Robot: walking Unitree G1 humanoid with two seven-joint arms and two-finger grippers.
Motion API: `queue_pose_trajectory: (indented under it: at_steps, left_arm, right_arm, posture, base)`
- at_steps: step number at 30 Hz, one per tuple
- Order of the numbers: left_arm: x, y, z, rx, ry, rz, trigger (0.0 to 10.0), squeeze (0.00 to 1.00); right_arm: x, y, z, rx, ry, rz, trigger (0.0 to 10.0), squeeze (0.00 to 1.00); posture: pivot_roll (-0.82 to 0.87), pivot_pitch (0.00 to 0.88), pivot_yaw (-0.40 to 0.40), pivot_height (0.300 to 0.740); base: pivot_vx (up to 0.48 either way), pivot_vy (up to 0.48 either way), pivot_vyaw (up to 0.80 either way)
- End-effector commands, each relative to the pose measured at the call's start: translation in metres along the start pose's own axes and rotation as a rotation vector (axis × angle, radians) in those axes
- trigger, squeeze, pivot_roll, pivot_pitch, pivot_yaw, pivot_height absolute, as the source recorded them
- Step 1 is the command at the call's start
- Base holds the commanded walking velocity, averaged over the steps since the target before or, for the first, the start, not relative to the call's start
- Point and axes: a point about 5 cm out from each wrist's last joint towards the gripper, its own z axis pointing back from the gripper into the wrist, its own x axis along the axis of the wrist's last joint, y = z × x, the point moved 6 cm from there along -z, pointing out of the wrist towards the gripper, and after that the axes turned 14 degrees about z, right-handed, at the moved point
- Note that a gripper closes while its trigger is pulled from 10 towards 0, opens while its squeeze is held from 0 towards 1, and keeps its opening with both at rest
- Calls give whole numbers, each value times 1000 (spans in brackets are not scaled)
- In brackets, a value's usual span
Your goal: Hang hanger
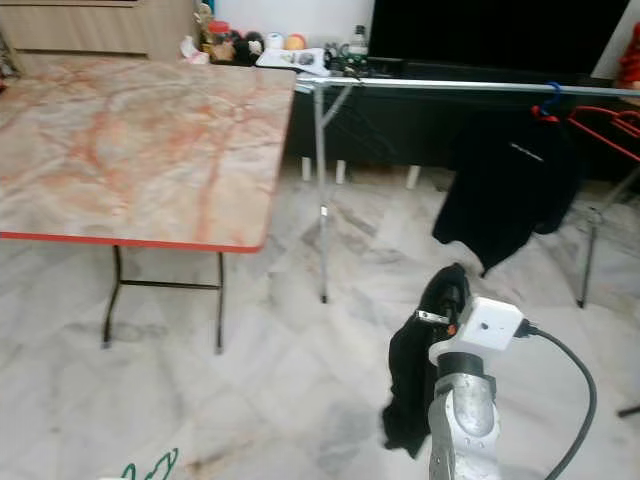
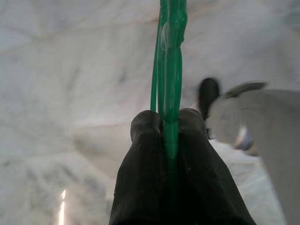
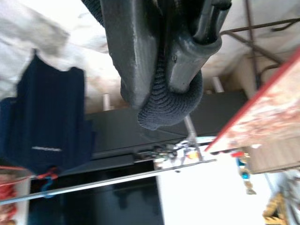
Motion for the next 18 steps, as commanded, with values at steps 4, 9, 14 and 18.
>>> queue_pose_trajectory:
  at_steps: [4,9,14,18]
  left_arm:
    - [-14,-2,1,0,42,4,10000,0]
    - [-16,2,2,11,45,9,10000,0]
    - [-16,4,2,16,45,7,10000,0]
    - [-16,4,2,14,44,8,10000,0]
  right_arm:
    - [6,-9,-1,-18,-25,21,10000,0]
    - [6,-9,-2,-15,-25,23,10000,0]
    - [6,-9,-3,-26,-19,-4,10000,0]
    - [6,-8,-4,-22,-21,-2,10000,0]
  posture:
    - [-38,114,-9,740]
    - [-33,111,-10,740]
    - [-33,110,-10,740]
    - [-29,110,-10,740]
  base:
    - [0,476,0]
    - [0,476,0]
    - [0,474,0]
    - [0,472,0]
